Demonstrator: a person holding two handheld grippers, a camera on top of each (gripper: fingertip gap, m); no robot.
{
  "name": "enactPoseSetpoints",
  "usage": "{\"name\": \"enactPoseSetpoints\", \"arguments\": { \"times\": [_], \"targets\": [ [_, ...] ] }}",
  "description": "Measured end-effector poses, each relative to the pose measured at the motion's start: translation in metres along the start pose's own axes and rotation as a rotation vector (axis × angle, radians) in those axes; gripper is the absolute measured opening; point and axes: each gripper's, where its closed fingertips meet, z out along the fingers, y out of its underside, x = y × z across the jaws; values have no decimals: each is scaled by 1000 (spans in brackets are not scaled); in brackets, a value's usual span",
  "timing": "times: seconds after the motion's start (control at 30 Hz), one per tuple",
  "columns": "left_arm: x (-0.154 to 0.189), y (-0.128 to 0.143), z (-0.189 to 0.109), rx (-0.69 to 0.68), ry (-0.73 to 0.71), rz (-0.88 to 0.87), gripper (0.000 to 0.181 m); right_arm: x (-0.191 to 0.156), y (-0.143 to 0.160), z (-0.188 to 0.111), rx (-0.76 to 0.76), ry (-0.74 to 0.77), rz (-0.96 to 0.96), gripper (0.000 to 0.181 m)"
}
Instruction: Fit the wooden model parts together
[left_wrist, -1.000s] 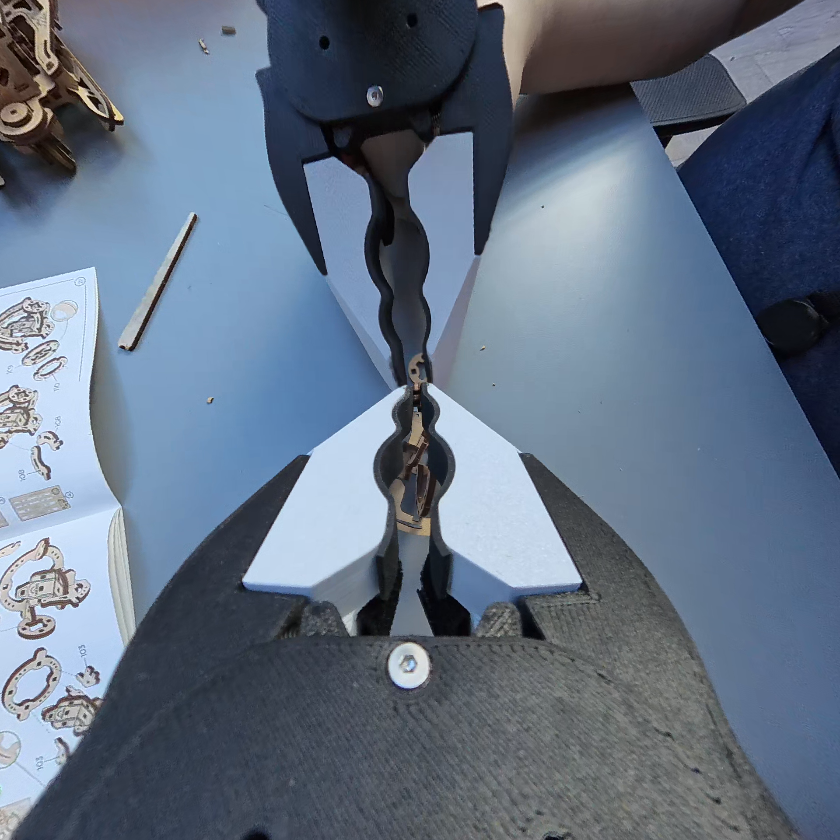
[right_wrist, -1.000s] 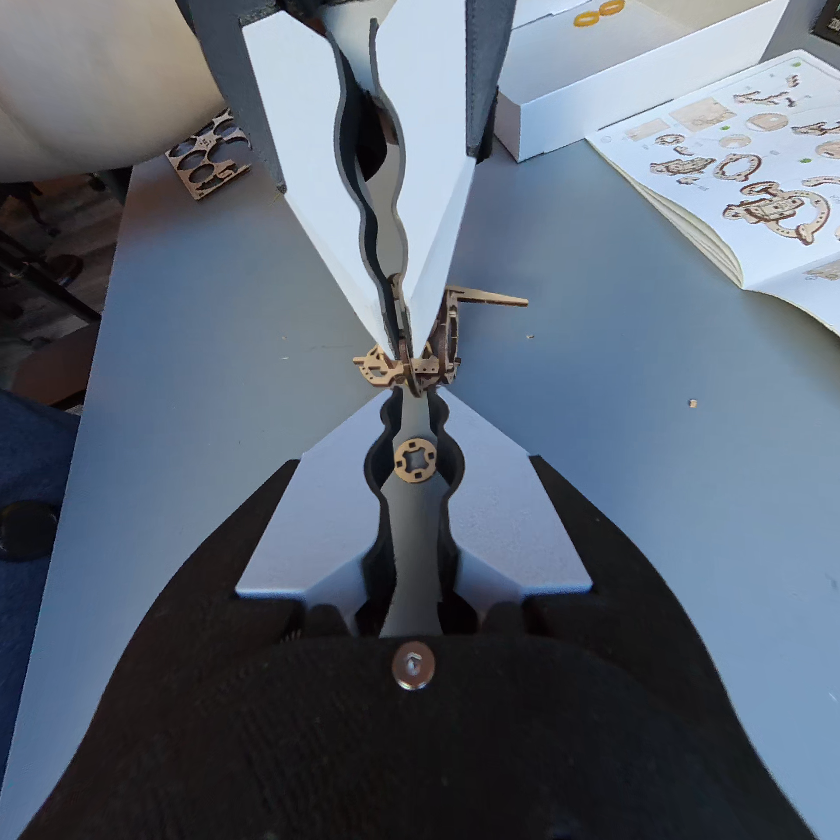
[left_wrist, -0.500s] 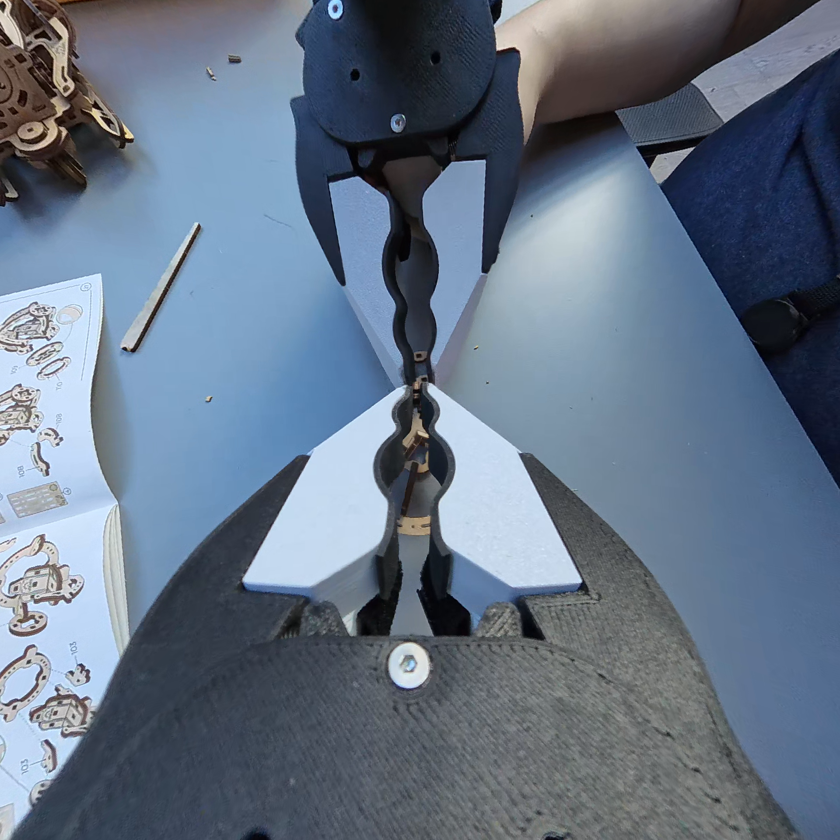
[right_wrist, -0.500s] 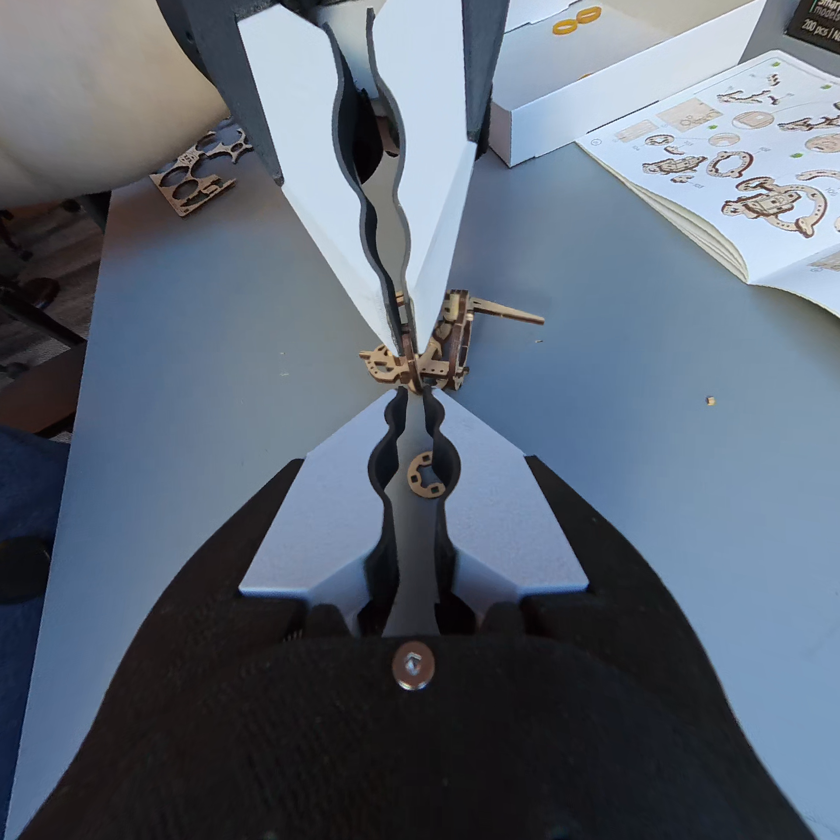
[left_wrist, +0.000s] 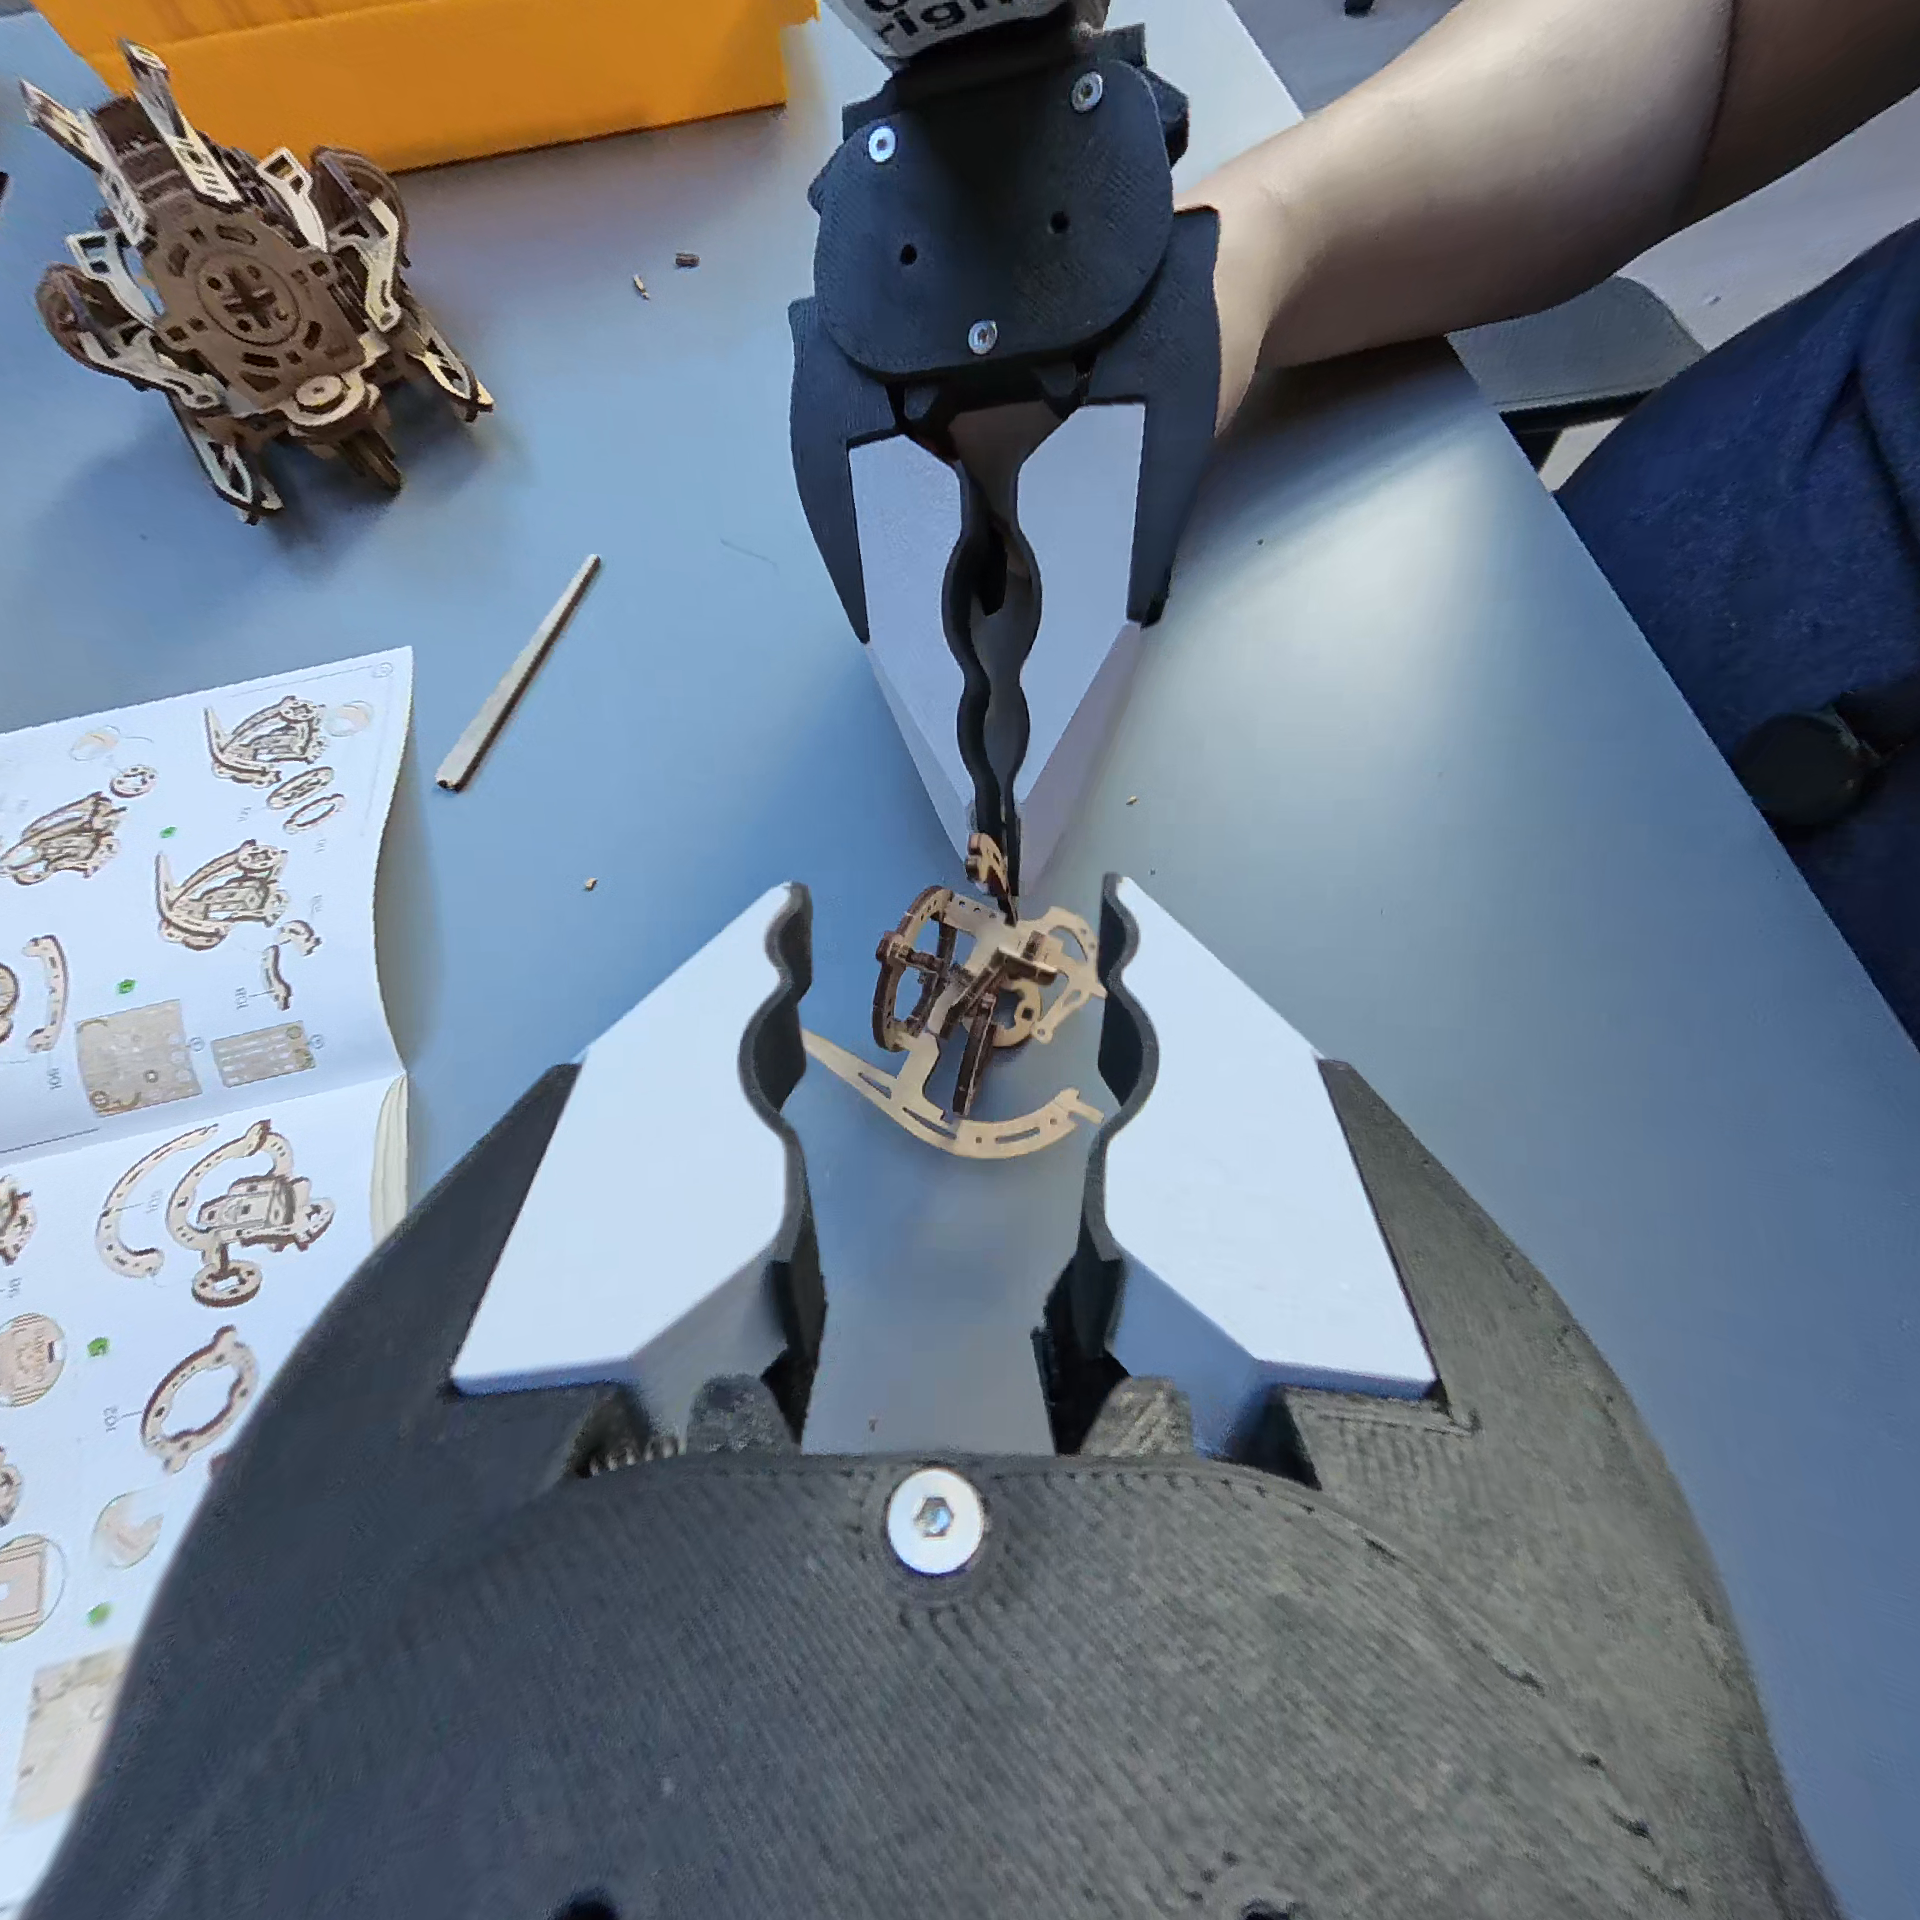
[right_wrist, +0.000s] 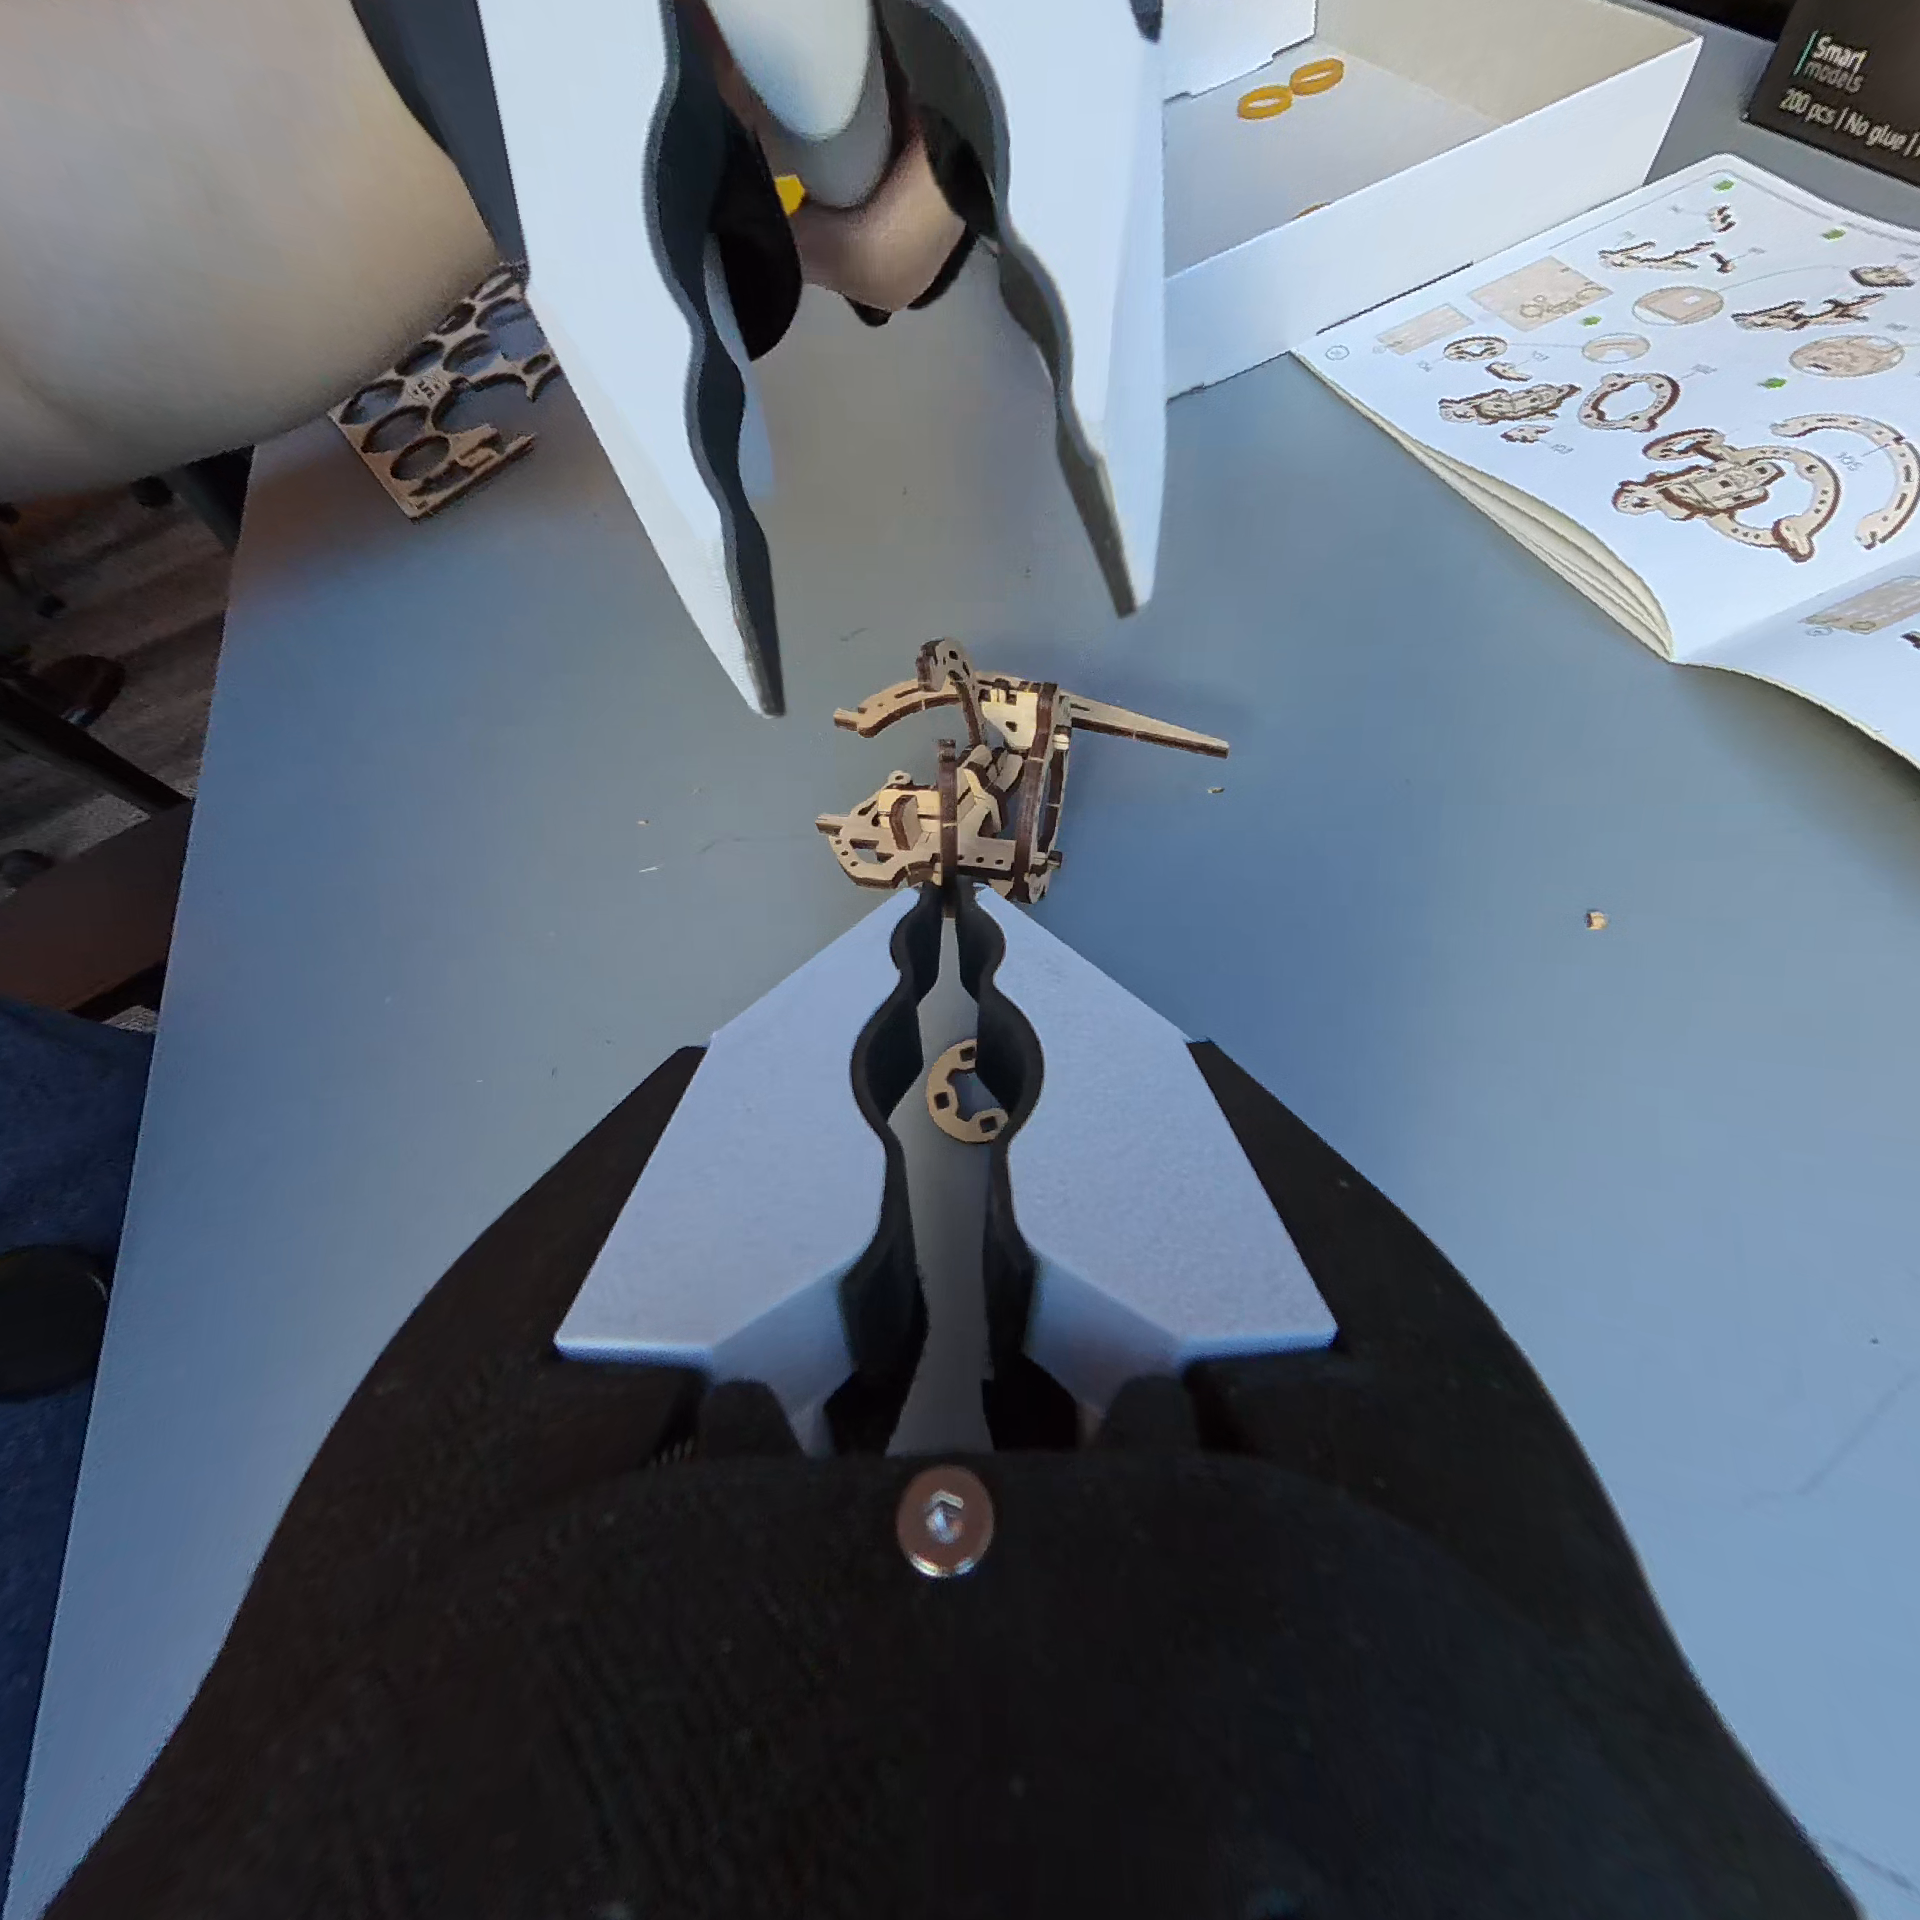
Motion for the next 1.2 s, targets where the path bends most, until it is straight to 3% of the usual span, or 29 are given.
{"name": "enactPoseSetpoints", "arguments": {
  "times": [0.2, 0.3, 0.57, 0.67, 0.87, 1.2],
  "targets": [
    [6, 25, 12, -130, -43, 64, 80, 1, -1, 1, -10, 23, -33, 1],
    [3, 36, 19, -190, -62, 65, 83, 1, 1, 0, -13, 26, -36, 1],
    [-1, 36, 27, -193, -96, 87, 78, 5, -1, -2, 6, 20, -9, 1],
    [-1, 40, 29, -203, -94, 86, 65, 5, -1, -2, 9, 8, 5, 1],
    [-5, 35, 24, -163, -69, 46, 58, 6, -10, -5, 25, -9, 30, 1],
    [-8, 37, 28, -208, -36, 61, 60, 16, -5, -2, -65, 50, -143, 2]
  ]
}}
